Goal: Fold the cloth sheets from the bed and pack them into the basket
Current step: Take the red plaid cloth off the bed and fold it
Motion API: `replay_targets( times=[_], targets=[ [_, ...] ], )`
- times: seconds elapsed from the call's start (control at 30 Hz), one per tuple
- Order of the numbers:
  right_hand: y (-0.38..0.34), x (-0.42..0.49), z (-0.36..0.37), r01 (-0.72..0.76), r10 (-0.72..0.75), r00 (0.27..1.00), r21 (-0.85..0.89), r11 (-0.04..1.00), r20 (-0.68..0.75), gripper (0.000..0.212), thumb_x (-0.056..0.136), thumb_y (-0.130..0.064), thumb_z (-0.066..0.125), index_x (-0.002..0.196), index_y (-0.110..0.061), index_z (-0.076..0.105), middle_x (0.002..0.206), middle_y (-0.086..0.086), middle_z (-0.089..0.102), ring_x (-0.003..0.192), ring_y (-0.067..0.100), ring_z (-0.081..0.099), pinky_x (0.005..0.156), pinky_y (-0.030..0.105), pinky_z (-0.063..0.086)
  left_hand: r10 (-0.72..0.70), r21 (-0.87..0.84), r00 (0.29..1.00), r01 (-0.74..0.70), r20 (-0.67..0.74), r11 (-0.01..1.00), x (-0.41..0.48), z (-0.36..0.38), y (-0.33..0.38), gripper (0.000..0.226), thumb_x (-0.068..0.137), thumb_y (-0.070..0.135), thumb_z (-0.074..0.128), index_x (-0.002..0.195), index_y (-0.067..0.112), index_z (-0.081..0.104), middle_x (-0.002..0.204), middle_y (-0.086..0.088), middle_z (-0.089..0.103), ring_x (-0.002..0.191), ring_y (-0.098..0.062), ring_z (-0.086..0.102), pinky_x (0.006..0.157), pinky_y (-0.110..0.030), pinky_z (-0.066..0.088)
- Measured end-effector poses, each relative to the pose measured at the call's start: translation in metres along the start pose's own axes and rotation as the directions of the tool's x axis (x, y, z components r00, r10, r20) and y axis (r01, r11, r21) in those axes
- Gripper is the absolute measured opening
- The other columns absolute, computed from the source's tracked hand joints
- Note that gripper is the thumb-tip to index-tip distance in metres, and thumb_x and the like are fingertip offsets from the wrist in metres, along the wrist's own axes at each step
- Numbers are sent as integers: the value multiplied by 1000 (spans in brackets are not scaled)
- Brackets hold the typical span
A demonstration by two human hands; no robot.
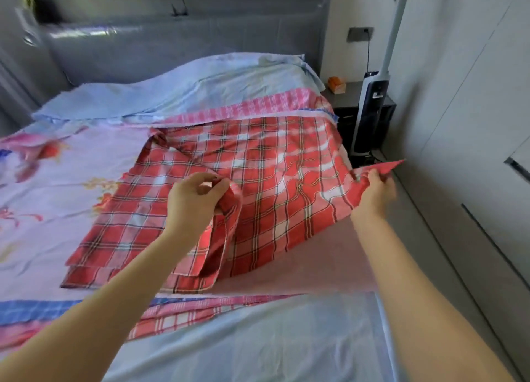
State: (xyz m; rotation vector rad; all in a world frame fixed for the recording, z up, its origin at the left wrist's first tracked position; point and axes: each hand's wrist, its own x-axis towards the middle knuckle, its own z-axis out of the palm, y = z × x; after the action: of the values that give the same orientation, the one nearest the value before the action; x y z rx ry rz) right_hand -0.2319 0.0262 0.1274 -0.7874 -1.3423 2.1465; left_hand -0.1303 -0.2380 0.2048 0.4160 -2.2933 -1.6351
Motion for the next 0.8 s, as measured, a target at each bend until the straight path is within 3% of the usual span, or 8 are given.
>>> replay_targets(
  times=[0.07, 0.13, 0.2, 0.3, 0.43, 0.6, 0.7, 0.8],
  targets=[
    [-27, -39, 19, 141, -138, 989, -89, 986, 43, 24, 92, -9, 54, 69, -16, 55, 65, -4, 56, 47, -4, 52, 58, 21, 44, 52, 45, 999, -52, 4, 998, -1, -26, 29, 22, 84, 17, 70, 68, 31, 63, 58, 11, 67, 60, -18, 68, 59, -30, 59],
    [-54, -81, 35, 306, -284, 948, -168, 937, 143, 19, 93, -10, 53, 75, -11, 58, 65, -7, 54, 48, -9, 51, 54, 11, 40, 117, 58, 993, -118, 16, 991, -2, -51, 55, 22, 82, 22, 71, 64, 33, 65, 57, 9, 68, 64, -24, 69, 68, -44, 58],
    [-86, -139, 44, 519, -449, 843, -230, 823, 295, 18, 96, -13, 50, 83, -10, 62, 66, -7, 55, 54, -7, 51, 54, 9, 35, 198, 66, 979, -200, 38, 977, -10, -85, 86, 23, 81, 25, 72, 61, 34, 66, 59, 5, 68, 63, -26, 69, 69, -48, 58],
    [-123, -226, 51, 715, -573, 668, -195, 671, 475, 25, 97, -21, 52, 72, -20, 59, 54, -4, 49, 49, 4, 42, 49, 14, 31, 291, 118, 951, -303, 106, 946, -26, -130, 128, 18, 82, 22, 72, 65, 25, 65, 56, 1, 65, 61, -29, 67, 68, -43, 57],
    [-153, -328, 62, 808, -627, 533, -123, 576, 568, 30, 95, -33, 53, 81, -12, 69, 50, 0, 53, 46, 20, 49, 49, 34, 42, 322, 128, 927, -349, 192, 928, -53, -197, 167, 24, 84, 18, 69, 62, 20, 62, 44, 7, 60, 50, -25, 61, 60, -30, 54],
    [-197, -433, 96, 925, -763, 357, -90, 369, 539, 27, 95, -20, 58, 83, 2, 69, 43, -9, 31, 41, 10, 28, 43, 17, 20, 352, 9, 876, -376, 329, 927, -83, -284, 211, 18, 89, 14, 63, 72, 9, 68, 56, -3, 68, 54, -20, 64, 60, -27, 56],
    [-206, -472, 109, 945, -776, 286, -31, 325, 562, 27, 96, -25, 55, 99, -5, 72, 52, -2, 56, 44, 13, 43, 45, 28, 32, 356, -41, 851, -370, 387, 928, -94, -318, 234, 21, 91, 12, 59, 72, 14, 68, 55, 2, 68, 54, -13, 67, 64, -24, 59],
    [-209, -497, 107, 983, -812, 171, -38, 181, 559, 37, 94, -34, 47, 112, -12, 71, 62, 3, 67, 49, 15, 54, 48, 31, 41, 324, -40, 862, -336, 388, 941, -104, -340, 246, 22, 91, 15, 60, 70, 14, 68, 55, 2, 67, 51, -12, 65, 62, -24, 59]
  ],
)
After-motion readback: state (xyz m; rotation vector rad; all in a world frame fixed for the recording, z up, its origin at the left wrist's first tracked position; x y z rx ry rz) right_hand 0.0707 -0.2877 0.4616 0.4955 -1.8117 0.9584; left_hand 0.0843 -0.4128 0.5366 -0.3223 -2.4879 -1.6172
